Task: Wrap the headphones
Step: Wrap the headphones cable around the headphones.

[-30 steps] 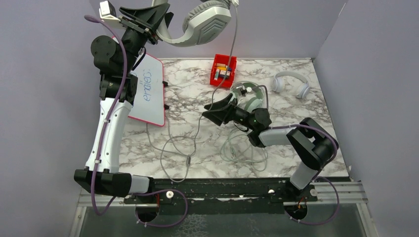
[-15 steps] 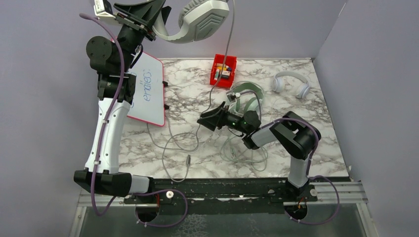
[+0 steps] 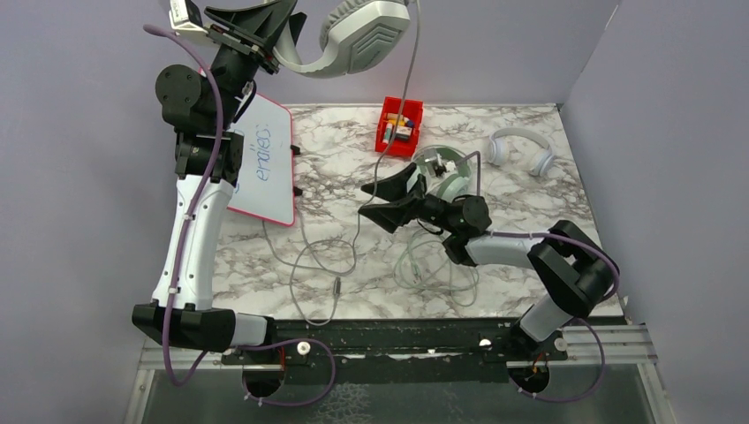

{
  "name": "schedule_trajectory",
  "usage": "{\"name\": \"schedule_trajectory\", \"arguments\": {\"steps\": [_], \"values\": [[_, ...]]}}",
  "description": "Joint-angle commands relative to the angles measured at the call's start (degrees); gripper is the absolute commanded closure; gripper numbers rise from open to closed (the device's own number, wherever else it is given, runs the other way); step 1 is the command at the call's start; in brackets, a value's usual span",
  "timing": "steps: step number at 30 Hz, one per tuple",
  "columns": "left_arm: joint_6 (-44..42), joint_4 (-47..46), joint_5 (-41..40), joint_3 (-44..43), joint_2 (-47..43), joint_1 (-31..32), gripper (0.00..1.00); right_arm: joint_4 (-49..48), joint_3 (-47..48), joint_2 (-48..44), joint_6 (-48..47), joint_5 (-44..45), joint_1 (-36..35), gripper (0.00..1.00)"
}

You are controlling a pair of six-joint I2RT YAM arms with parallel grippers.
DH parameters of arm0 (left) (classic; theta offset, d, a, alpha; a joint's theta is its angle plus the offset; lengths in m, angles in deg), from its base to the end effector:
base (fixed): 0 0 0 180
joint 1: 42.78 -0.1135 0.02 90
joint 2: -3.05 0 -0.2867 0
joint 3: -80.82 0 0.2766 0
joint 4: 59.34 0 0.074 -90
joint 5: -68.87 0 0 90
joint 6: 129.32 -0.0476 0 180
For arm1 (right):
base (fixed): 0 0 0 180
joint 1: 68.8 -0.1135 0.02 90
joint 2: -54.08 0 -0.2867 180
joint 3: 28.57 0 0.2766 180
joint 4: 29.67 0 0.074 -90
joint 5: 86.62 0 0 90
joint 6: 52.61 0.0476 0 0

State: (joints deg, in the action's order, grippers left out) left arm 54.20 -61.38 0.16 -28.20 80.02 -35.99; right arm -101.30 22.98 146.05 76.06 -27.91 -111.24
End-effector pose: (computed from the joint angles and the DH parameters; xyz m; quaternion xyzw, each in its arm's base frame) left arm 0.2838 -0.0512 0.6059 -0.1977 0.4470 -0.7220 0.4897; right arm 0.2331 0.2467 0.2801 -0.2504 0.4647 0.6461 0.5514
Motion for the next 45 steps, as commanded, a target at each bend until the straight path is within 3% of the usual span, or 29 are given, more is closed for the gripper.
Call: {"name": "schedule_trajectory", "arguments": {"steps": [1,6,10,12,15,18,21,24,30,34,39,45], "values": [[2.26,-3.63,-2.9,-0.28,-2.18,-0.44,1.0,-3.33,2.48,1.54,-0.78,-0.94,-0.41,0.34],[5.15,-6.96,1.86,2.48,-3.15,-0.46,1.0,1.75,3.1,1.59,-2.99,1.48,0.83,0.64],[6.02,-13.45,12.57,3.35,-1.46,-0.5,1.0,9.09,5.15,0.6,-4.59,-3.53,5.85,0.85],[6.12,-17.31,20.33,3.79,-0.29,-0.38,1.0,13.19,6.8,0.02,-4.9,-8.37,9.56,0.88],[-0.63,-19.35,28.63,6.79,-2.07,0.33,1.0,22.68,11.27,-0.43,-6.83,-16.09,15.01,0.92],[-9.38,-19.27,36.47,12.31,-5.03,2.34,1.0,39.47,20.52,-0.21,-13.59,-22.28,18.36,0.95],[-13.28,-19.36,42.31,19.76,-6.52,5.73,1.0,60.59,29.33,-0.05,-22.6,-21.45,19.52,0.97],[-17.61,-19.05,44.1,26.76,-8.56,7.79,1.0,72.21,35.81,0.26,-26.26,-19.85,21.44,1.0],[-26.38,-13.5,44.95,37.59,-9.18,10.9,1.0,97.09,50.7,2.33,-35.06,-14.52,22.03,1.0],[-51.75,16.9,35.23,33.38,-9.43,11.69,1.0,106.98,56.57,1.18,-37.6,-10.11,21.99,1.0],[-50.94,10.45,31.28,39.66,-9.39,11.67,1.0,116.77,64.2,0.99,-38.15,-5.43,21.99,1.0],[-56.3,11.31,17.43,41.42,-10.3,11.6,1.0,125.3,69.42,1.44,-38.15,-3.66,21.79,1.0]]}}
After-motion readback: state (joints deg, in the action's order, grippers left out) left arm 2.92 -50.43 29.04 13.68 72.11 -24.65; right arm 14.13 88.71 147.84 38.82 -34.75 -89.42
